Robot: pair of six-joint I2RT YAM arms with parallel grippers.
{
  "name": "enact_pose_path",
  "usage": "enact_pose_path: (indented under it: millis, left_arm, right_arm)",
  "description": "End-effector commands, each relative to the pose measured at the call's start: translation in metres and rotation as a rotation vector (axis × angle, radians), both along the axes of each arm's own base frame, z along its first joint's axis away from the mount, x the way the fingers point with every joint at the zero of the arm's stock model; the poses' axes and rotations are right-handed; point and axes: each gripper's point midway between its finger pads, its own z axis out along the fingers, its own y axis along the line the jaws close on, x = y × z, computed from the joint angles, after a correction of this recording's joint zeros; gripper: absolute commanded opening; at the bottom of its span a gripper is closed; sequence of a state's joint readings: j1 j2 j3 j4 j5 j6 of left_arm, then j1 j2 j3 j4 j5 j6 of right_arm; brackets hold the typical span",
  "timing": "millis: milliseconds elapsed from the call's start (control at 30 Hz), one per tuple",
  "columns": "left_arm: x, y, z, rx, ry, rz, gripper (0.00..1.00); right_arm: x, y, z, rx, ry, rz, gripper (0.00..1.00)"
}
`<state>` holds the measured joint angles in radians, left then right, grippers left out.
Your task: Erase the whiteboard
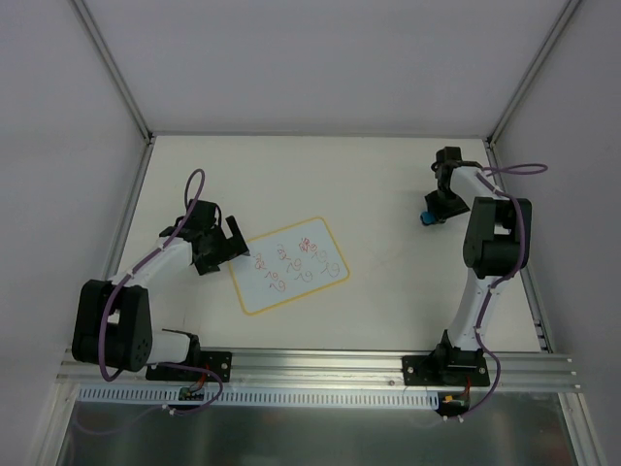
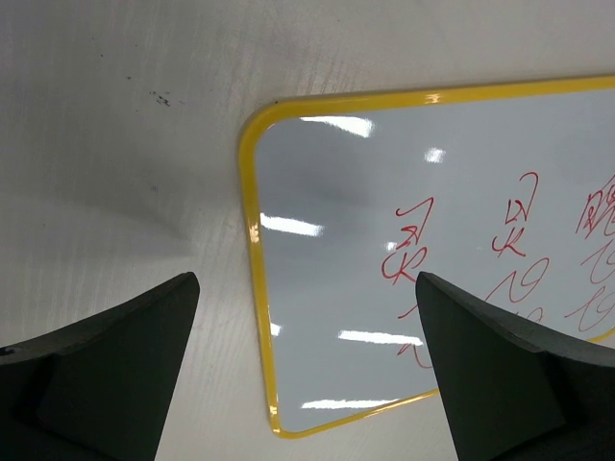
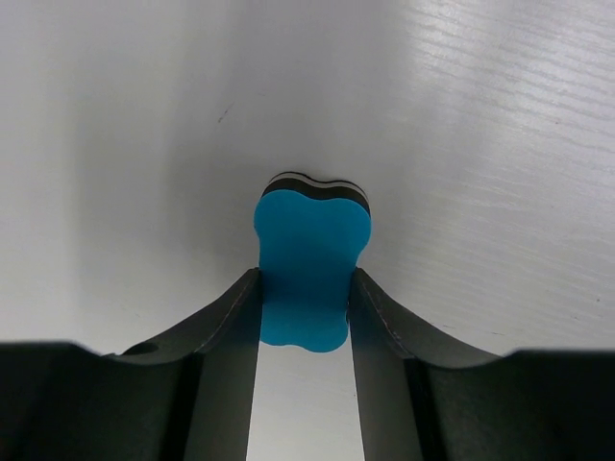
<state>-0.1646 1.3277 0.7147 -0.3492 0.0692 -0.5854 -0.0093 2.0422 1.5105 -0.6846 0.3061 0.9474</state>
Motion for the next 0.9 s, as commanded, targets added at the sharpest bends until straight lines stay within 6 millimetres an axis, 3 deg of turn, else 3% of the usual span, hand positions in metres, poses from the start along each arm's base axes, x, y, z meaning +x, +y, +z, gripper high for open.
enact_pose_path:
  millis: [0,200,367,500,667,767,867]
  left_arm:
    - [-0.001,-0.002,-0.001,0.006,0.012,-0.018,0.99]
    - [-0.006,-0.004,-0.011,-0.004,0.059,-0.003,0.99]
    - [-0.009,-0.003,-0.019,-0.007,0.097,0.026,0.99]
    - [-0.008,0.000,-0.023,0.006,0.116,0.050,0.97]
    - [-0.004,0.001,-0.028,0.017,0.140,0.061,0.91]
    - [-0.002,-0.001,-0.031,0.016,0.155,0.053,0.88]
    - [0.002,-0.009,-0.031,0.002,0.161,0.029,0.82]
  right_arm:
    - [-0.003,-0.008,0.006,-0.028,-0.006,-0.027,0.33]
    - [0.002,0.000,0.026,-0.040,-0.019,0.132,0.23]
    - [0.011,0.046,0.052,-0.050,-0.040,0.474,0.20]
    - [0.006,0.084,0.069,-0.122,-0.029,0.821,0.20]
    - [-0.015,0.135,0.080,-0.198,-0.017,1.157,0.19]
    - [-0.028,0.155,0.079,-0.196,-0.030,1.253,0.20]
    - [-0.044,0.190,0.081,-0.186,-0.066,1.367,0.20]
